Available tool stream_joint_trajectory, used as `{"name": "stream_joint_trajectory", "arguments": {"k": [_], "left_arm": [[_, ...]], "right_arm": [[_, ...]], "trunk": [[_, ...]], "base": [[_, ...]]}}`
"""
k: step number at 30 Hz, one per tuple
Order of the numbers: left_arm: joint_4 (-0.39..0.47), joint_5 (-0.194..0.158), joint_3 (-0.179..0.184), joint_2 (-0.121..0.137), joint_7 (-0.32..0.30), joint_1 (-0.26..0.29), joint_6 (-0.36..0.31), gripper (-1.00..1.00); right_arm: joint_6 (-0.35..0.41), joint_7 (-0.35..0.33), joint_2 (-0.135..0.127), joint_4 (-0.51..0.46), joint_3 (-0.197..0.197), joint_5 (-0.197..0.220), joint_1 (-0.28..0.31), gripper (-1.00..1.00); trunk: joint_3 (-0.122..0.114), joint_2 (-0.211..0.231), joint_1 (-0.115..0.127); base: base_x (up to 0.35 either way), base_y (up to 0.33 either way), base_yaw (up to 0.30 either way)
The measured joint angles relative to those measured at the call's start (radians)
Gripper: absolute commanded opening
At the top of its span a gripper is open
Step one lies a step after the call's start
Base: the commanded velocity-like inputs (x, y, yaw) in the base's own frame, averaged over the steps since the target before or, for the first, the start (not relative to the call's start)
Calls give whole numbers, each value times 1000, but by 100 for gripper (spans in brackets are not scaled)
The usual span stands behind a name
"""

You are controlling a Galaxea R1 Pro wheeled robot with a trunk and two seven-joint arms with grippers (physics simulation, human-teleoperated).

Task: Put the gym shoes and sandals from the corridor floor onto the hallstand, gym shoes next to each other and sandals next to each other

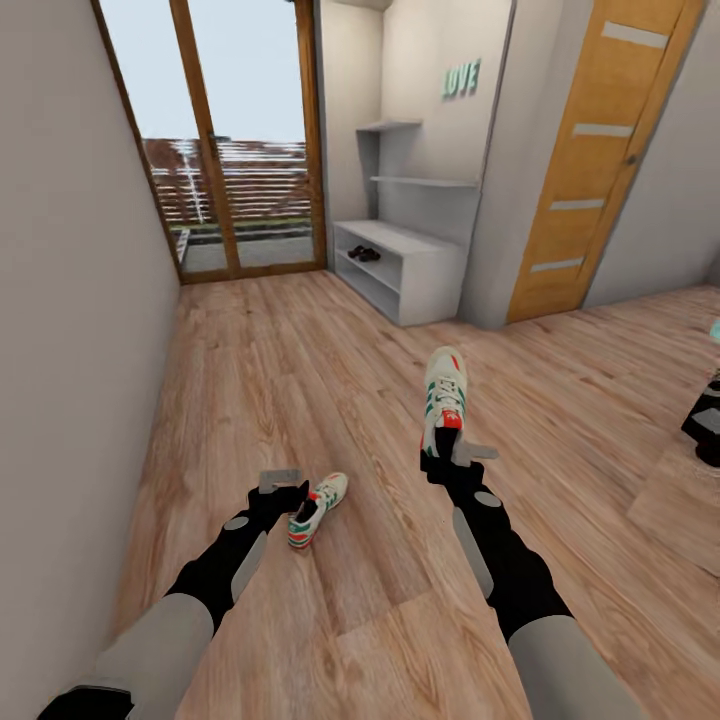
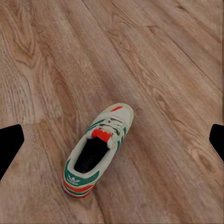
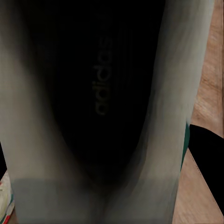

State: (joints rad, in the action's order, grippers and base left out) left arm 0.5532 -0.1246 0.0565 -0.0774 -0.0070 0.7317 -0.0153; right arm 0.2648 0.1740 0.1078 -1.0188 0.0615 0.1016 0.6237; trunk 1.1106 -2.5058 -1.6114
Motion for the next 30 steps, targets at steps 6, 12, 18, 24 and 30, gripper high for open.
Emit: {"name": "stream_joint_trajectory", "arguments": {"k": [6,12,18,24,30], "left_arm": [[0,0,0,0,0,0,0,100],[0,0,0,0,0,0,0,100],[0,0,0,0,0,0,0,100],[0,0,1,0,0,0,0,100],[0,0,1,0,0,0,0,100]], "right_arm": [[0,0,0,0,0,0,0,-100],[0,-1,0,0,0,0,0,-100],[-1,-1,0,1,-2,0,0,-100],[0,-1,0,0,-1,1,0,-100],[0,-1,0,0,-1,0,0,-100]], "trunk": [[-2,0,0],[-2,0,0],[-2,0,0],[-2,0,-1],[-2,0,-1]], "base": [[256,220,-50],[213,250,-5],[163,235,0],[52,54,0],[2,2,-26]]}}
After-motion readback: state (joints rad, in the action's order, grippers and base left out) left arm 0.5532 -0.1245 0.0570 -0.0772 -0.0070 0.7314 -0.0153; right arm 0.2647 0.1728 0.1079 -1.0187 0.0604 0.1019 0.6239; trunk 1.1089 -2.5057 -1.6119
